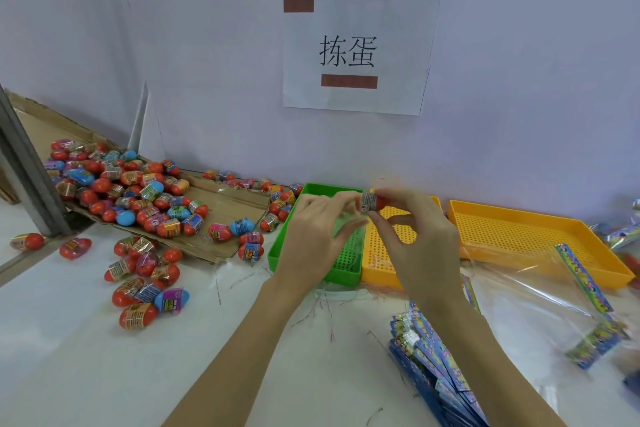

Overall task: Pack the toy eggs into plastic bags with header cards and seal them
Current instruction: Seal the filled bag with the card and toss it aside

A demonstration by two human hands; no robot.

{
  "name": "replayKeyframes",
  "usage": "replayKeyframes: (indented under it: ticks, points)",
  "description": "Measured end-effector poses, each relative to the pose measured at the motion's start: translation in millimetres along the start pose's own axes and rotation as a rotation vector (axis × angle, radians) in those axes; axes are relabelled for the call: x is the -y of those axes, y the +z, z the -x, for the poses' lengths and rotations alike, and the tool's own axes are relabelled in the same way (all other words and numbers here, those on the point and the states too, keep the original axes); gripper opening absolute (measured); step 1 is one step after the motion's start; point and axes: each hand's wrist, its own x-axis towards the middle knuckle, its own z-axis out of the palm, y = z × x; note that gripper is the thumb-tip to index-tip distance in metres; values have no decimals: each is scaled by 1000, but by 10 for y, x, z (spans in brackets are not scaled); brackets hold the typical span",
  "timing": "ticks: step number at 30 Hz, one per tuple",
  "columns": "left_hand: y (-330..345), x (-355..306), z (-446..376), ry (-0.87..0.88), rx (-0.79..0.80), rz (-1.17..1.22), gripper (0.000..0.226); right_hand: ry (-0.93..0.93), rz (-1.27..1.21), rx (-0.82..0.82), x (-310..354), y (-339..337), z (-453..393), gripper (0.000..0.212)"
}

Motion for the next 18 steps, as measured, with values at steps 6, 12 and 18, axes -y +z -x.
replayKeyframes:
  ticks: [6, 12, 18]
  points:
    - [-11, -24, 29, 7, 71, -45, 44, -154, 142, 103, -59, -12, 11, 28]
    - [13, -42, 49, -7, 79, -8, 31, -86, 50, 166, -42, 47, 36, 29]
    - [20, -80, 42, 17, 91, 31, 26, 67, 8, 116, -88, 42, 45, 11]
